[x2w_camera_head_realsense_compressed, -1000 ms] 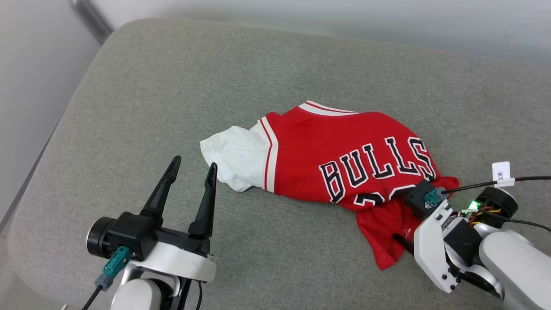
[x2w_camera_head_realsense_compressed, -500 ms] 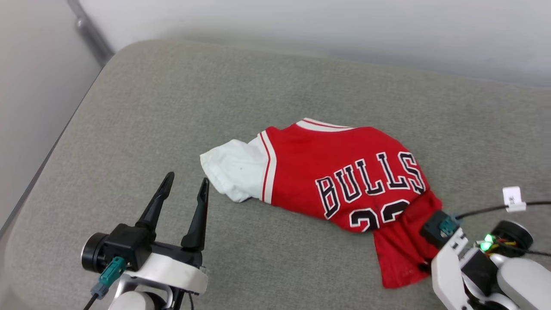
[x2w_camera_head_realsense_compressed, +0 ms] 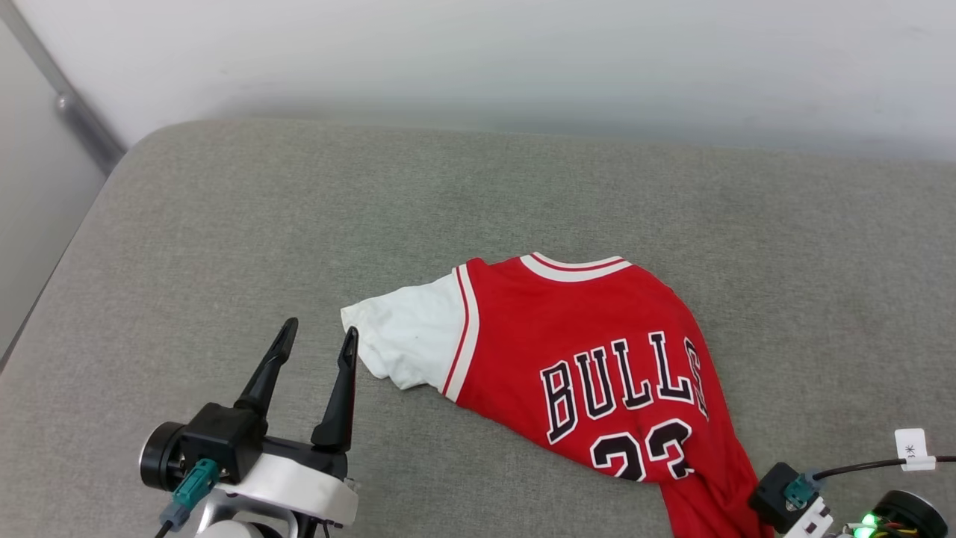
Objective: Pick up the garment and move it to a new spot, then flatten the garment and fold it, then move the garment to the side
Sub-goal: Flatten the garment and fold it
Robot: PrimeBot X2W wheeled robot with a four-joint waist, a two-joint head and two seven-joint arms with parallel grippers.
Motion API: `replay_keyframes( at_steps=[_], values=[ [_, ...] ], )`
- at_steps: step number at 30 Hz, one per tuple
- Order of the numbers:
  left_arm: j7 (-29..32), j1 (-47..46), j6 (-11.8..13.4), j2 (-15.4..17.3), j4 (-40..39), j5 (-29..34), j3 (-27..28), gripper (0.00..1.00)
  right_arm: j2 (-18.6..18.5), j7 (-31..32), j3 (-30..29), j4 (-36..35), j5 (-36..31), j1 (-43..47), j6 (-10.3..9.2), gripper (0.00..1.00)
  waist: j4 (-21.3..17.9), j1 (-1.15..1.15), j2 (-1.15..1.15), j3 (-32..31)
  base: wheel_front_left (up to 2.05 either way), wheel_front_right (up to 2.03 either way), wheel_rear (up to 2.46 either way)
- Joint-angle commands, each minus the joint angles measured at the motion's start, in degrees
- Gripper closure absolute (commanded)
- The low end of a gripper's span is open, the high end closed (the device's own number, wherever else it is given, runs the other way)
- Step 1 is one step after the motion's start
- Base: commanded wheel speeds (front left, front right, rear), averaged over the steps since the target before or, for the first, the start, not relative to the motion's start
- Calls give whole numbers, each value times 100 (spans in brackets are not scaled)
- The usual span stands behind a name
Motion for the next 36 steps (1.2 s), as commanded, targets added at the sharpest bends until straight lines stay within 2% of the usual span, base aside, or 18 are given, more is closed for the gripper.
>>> replay_keyframes(
  at_steps=[1, 2, 7, 13, 16, 20, 25, 30, 36],
  values=[
    [-15, 5, -10, 14, 23, 22, -41, 0, 225, -183, -190, 52, -141, 134, -1, 24, -68, 0, 0, 11, 0, 0, 0],
    [-15, -17, -9, 19, 29, 22, -61, 0, 296, -224, -299, 93, -187, 181, -1, 0, -98, 0, 0, 3, 0, 0, 0],
    [-15, -90, -11, 57, 35, 10, -77, 0, 563, -804, -933, -109, -202, 4, -2, 0, -300, 0, 0, -50, 0, 0, 0],
    [-15, -88, -11, 10, 8, -92, 37, 0, 795, -1687, -2129, -385, -28, -25, -1, 0, -589, 0, 0, -130, 0, 0, 0],
    [-15, -86, -12, -27, -22, -111, 78, 0, 941, -2316, -2715, -460, -232, 60, -1, 0, -727, 0, 0, -132, 0, 0, 0],
    [-15, -91, -11, -31, 22, -218, -41, 0, 1395, -3165, -3435, -384, -598, 282, -1, 0, -876, 0, 0, -101, 0, 0, 0],
    [100, -188, -11, -38, 21, -516, -242, 0, 2080, -3917, -4127, -307, -1090, 539, -1, 0, -1078, 0, 0, 34, 0, 0, 0],
    [902, -698, -12, 191, -179, -736, -1002, 0, 2617, -4281, -4642, -272, -1556, 640, -1, 0, -1289, 0, 0, 236, 0, 0, 0],
    [2450, -1954, -12, 192, -182, -1461, -1843, 0, 2876, -4319, -4806, -254, -1853, 432, -1, 0, -1637, 0, 0, 572, 0, 0, 0]
  ],
)
